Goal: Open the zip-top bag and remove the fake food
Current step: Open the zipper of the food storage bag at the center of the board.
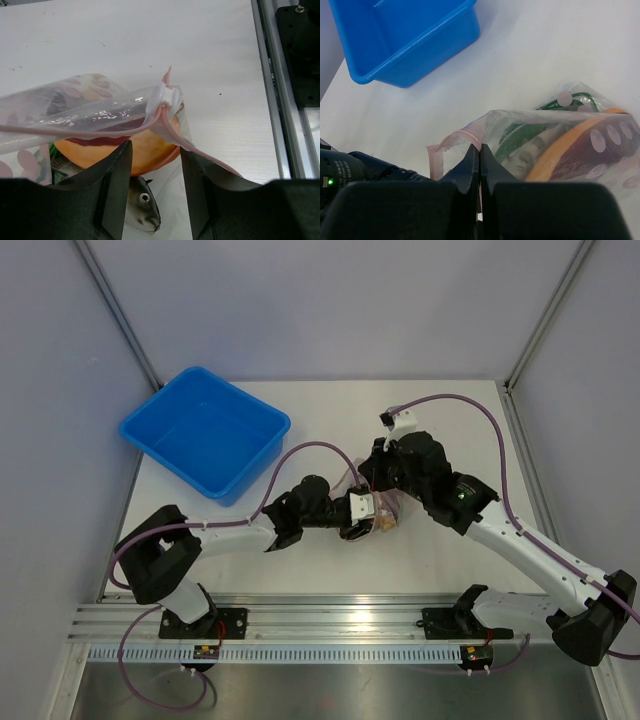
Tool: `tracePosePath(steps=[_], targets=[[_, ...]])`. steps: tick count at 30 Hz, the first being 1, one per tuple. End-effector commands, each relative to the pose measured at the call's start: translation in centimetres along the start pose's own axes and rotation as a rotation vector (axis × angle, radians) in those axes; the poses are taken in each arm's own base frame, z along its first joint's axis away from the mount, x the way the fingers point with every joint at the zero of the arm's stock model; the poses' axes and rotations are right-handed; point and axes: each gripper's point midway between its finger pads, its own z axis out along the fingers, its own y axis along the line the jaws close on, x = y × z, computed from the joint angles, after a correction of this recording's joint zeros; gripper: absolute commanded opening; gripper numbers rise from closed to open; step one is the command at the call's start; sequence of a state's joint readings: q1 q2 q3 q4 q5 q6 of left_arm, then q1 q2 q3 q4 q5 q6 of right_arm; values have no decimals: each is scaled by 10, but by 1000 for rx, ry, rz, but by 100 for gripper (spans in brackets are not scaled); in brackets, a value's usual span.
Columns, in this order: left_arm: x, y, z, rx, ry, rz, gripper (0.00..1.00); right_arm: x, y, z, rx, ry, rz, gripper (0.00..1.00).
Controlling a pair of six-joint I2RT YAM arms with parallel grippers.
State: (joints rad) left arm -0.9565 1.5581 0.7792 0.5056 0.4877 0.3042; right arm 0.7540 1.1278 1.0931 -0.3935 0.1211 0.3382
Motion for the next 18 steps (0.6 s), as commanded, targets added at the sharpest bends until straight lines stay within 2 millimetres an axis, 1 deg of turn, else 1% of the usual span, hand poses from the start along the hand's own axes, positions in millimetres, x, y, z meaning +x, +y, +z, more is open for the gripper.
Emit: tracePosePath(steps=[1,11,14,18], targets=[[-31,-8,7,73,-109,34,46,-27,14,-2,-41,-99,26,0],[-27,-17,10,130,-97,26,48,-32,1,-2,26,-147,66,0],[-26,-15,13,118,-86,30,50,-32,2,0,22,-154,82,0],[-19,-13,19,91,-51,34,52,-32,7,2,0,-151,94,0]])
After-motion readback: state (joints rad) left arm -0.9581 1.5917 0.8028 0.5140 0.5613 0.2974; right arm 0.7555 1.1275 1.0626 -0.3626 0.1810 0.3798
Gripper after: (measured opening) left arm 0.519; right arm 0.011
